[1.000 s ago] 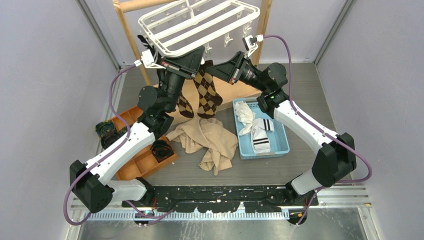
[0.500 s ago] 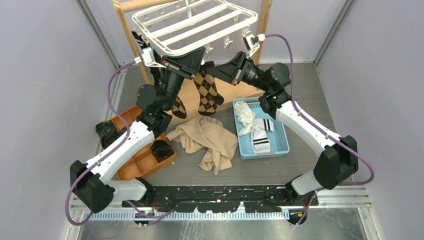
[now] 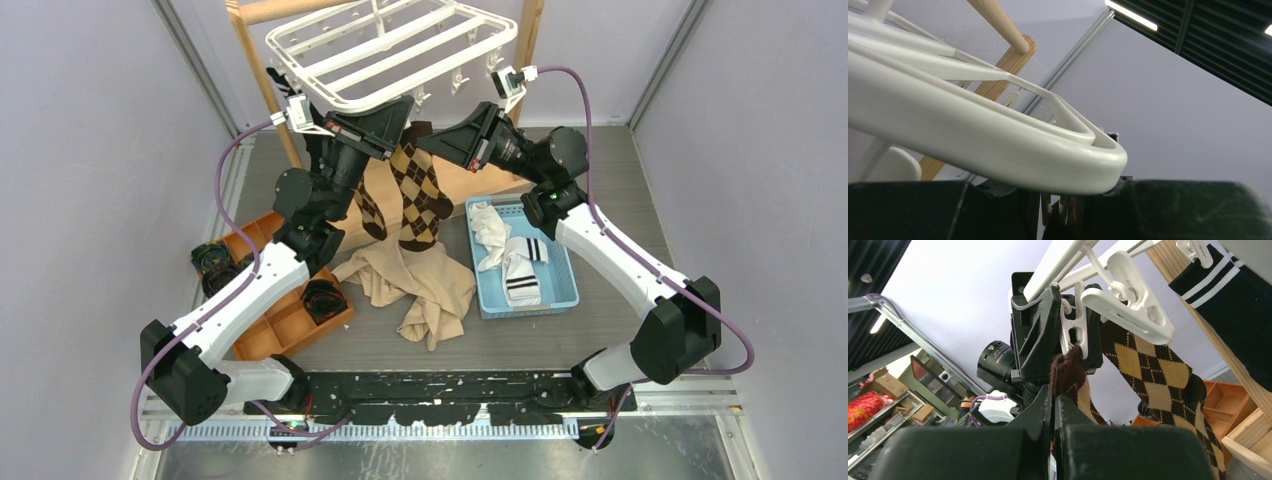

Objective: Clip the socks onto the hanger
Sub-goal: Clamp the sock onto the hanger, then pick up the sock from the bin.

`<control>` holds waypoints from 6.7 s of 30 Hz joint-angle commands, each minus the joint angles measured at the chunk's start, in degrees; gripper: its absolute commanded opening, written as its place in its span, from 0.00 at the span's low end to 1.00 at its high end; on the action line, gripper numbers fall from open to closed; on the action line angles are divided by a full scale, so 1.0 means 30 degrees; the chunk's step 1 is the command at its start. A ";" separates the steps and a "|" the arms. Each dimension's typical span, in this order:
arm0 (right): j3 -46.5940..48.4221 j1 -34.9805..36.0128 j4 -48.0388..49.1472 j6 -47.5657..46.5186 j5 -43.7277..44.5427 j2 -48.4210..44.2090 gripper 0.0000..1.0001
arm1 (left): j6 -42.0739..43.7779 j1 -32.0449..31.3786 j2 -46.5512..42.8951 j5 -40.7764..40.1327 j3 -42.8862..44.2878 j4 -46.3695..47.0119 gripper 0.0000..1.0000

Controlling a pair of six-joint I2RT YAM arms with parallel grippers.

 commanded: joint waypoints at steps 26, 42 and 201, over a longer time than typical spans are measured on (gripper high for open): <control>0.1436 -0.0461 0.2057 0.1102 -0.0274 0.0597 0.01 | -0.0721 0.0336 0.0189 -0.0129 0.0514 0.0003 0.08; 0.1275 -0.0485 0.2130 0.1132 -0.0290 0.0685 0.01 | -0.0845 0.0371 -0.0219 -0.0775 0.0491 -0.0702 0.58; -1.1292 -0.1886 -1.7501 0.5933 2.6816 -0.0146 0.43 | 0.2701 0.0384 -1.7506 0.3319 -1.3639 -1.1635 0.81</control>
